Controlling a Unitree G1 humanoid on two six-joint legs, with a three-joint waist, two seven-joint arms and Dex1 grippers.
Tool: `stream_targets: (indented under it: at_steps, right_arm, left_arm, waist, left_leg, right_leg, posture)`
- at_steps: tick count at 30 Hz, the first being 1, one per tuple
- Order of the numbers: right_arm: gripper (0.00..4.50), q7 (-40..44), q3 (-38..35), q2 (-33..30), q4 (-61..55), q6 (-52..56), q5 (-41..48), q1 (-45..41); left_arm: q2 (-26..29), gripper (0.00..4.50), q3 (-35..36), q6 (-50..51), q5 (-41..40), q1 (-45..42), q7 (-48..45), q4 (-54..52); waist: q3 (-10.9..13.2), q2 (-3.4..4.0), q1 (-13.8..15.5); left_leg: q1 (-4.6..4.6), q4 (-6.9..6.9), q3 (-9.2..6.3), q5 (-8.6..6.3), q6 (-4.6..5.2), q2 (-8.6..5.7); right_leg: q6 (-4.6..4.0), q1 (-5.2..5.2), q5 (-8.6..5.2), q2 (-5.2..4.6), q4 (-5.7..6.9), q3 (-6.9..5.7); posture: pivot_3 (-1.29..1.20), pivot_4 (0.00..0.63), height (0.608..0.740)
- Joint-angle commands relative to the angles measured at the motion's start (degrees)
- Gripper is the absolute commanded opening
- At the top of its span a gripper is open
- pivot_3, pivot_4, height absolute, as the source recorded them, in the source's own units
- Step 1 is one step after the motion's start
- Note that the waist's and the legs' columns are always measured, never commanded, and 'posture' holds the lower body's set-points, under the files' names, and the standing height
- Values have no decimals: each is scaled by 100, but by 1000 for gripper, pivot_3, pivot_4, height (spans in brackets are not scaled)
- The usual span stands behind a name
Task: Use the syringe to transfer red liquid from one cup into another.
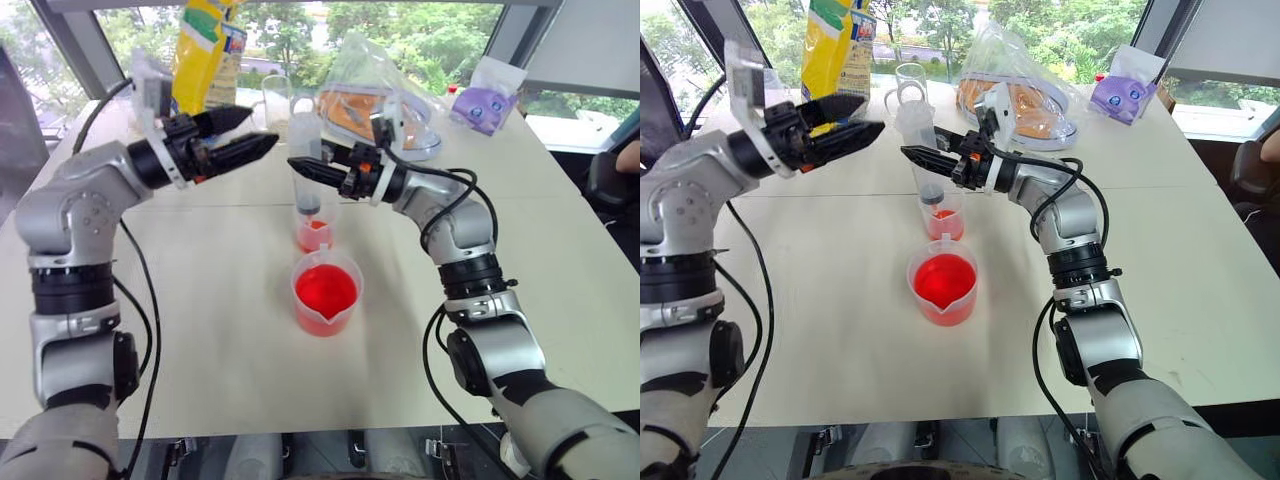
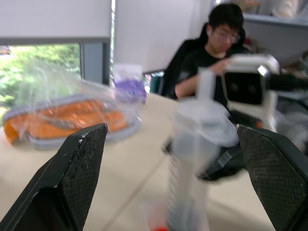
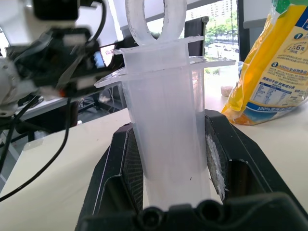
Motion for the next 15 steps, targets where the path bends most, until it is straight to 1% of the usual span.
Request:
stream_targets:
  at_steps: [1,2,6,8,9,10,13,15]
  right_arm:
    - [1427,-213,-124,-110,-226,43,-26,-272]
    - [1427,-361,-210,-146,-266,244,35,-396]
    - [1427,-1203,-710,-359,-408,1605,453,-1091]
    - [1427,-1834,-1041,-611,-363,2767,625,-1659]
    - [1427,-2047,-1145,-694,-356,3169,685,-1825]
    - [1427,-2265,-1225,-851,-328,3788,719,-2003]
    - [1427,-2652,-888,-1498,-299,5569,452,-2224]
    - [1427,-2779,-710,-1751,-385,6299,398,-2164]
  left_arm:
    - [278,4405,111,131,-258,251,-165,-531]
    - [376,4405,119,142,-289,384,-246,-632]
    - [693,4405,108,157,-402,772,-503,-897]
    - [843,4405,54,19,-340,1004,-673,-1014]
    - [882,4405,39,-20,-334,1073,-712,-1052]
    - [896,4405,42,-34,-372,1125,-732,-1094]
    - [870,4405,47,-109,-438,1274,-773,-1248]
    - [823,4405,37,-170,-428,1343,-758,-1309]
  waist:
    - [0,0,-12]
    - [0,0,-16]
    - [4,6,-31]
    - [4,7,-30]
    - [4,7,-28]
    - [4,7,-13]
    - [0,0,11]
    - [0,0,0]
  left_leg:
    - [0,0,0,0,0,0]
    - [0,0,0,0,0,0]
    - [-1,-2,0,1,-2,4]
    - [0,-5,-1,1,-3,6]
    - [-1,-8,-2,1,-4,6]
    - [-1,-9,-1,1,-4,6]
    - [-4,-12,-10,0,-4,5]
    - [-5,-14,-11,-2,-1,-1]
  right_leg:
    - [0,0,0,0,0,0]
    - [0,0,0,0,0,0]
    - [-3,-7,0,-2,3,0]
    - [-4,-8,0,-9,2,0]
    - [-6,-10,-1,-12,1,0]
    - [-8,-11,-1,-15,0,0]
    - [-34,-6,-15,-27,-11,-4]
    - [-57,-4,-26,-40,-16,-7]
  posture:
    - [0,150,740]
    - [0,150,740]
    - [0,150,740]
    - [0,150,740]
    - [0,150,740]
    - [0,150,740]
    - [0,150,740]
    - [0,150,740]
